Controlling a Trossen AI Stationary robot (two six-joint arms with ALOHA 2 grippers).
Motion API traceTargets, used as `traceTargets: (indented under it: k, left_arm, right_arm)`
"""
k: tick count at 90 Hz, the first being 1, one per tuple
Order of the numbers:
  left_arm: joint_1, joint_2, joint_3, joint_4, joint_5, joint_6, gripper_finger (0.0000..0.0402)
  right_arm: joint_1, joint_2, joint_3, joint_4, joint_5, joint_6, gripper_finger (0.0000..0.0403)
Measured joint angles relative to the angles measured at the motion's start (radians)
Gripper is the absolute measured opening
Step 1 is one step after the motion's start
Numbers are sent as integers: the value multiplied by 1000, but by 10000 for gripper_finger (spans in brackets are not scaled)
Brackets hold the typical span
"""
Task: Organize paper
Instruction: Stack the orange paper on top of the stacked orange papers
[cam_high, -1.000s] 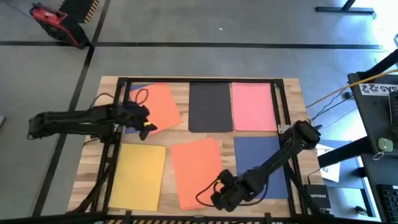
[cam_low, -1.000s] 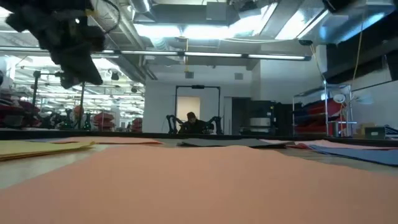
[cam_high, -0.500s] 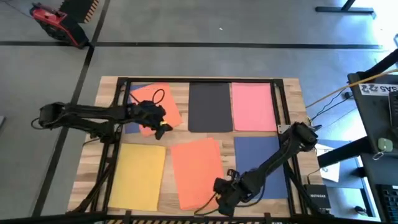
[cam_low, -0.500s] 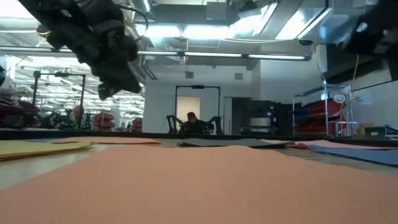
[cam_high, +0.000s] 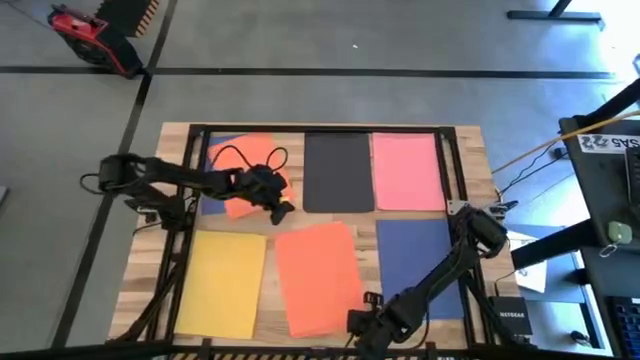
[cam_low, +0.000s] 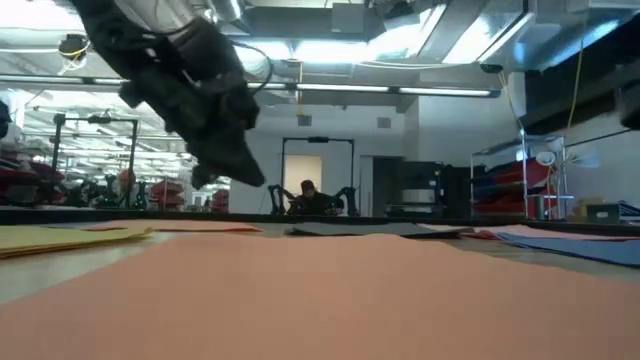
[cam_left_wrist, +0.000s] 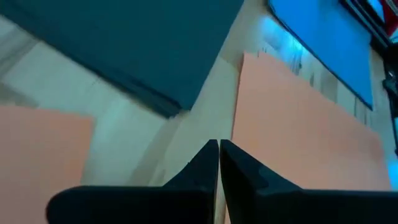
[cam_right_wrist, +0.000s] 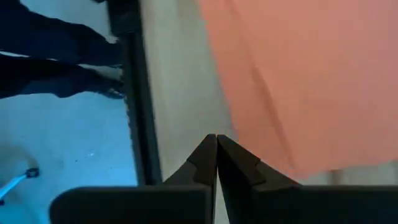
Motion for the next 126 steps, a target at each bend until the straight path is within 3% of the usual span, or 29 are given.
traceTargets:
  k: [31, 41, 61, 85, 126]
  left_arm:
    - [-65, 228, 140, 18, 7, 22, 0]
    - [-103, 265, 171, 12, -34, 44, 0]
    - [-167, 295, 210, -101, -247, 99, 0]
    - [-210, 299, 211, -99, -312, 105, 0]
    - [-255, 345, 210, -17, -326, 91, 0]
  right_arm:
    - [-6, 33, 2, 10, -2, 3, 0]
    - [-6, 34, 2, 10, 6, 3, 0]
    - [-10, 35, 2, 8, 34, 10, 0]
    - [-9, 40, 2, 8, 61, 10, 0]
    - [-32, 42, 1, 5, 76, 34, 0]
